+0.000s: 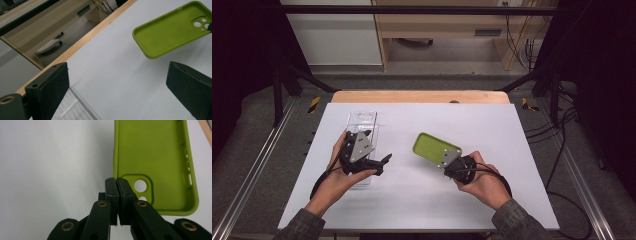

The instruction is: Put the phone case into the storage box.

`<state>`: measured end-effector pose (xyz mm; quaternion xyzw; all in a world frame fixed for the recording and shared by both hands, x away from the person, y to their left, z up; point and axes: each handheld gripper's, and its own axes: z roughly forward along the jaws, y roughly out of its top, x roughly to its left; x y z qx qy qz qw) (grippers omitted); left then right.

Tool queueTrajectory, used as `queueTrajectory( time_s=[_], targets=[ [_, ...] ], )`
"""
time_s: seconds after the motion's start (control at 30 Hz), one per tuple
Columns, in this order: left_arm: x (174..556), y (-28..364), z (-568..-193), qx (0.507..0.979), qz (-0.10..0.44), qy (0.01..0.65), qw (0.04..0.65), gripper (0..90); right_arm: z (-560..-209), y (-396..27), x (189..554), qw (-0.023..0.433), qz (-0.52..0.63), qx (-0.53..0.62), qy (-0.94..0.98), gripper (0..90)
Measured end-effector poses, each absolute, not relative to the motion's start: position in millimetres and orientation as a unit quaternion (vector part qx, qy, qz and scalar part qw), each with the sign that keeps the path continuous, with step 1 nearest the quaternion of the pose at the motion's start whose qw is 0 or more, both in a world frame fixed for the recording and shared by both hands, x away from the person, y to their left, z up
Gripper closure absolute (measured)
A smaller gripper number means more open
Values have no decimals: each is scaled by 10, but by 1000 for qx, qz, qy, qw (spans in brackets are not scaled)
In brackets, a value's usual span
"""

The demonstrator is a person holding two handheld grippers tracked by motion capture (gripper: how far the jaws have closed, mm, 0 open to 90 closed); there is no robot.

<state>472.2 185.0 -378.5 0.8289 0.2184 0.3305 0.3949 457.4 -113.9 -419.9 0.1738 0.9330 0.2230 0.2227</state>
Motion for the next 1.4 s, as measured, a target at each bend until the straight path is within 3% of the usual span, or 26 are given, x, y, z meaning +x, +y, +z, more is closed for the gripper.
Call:
queueTrajectory(
  time_s=[0.63,1.4],
  targets=[
    [5186,1442,-3721,862,340,166,338,51,-4219,-988,4495,225,223,151,936,879],
    [5289,1153,-3678,894,288,135,317,76,-4184,-846,4391,236,220,130,938,878]
  ],
)
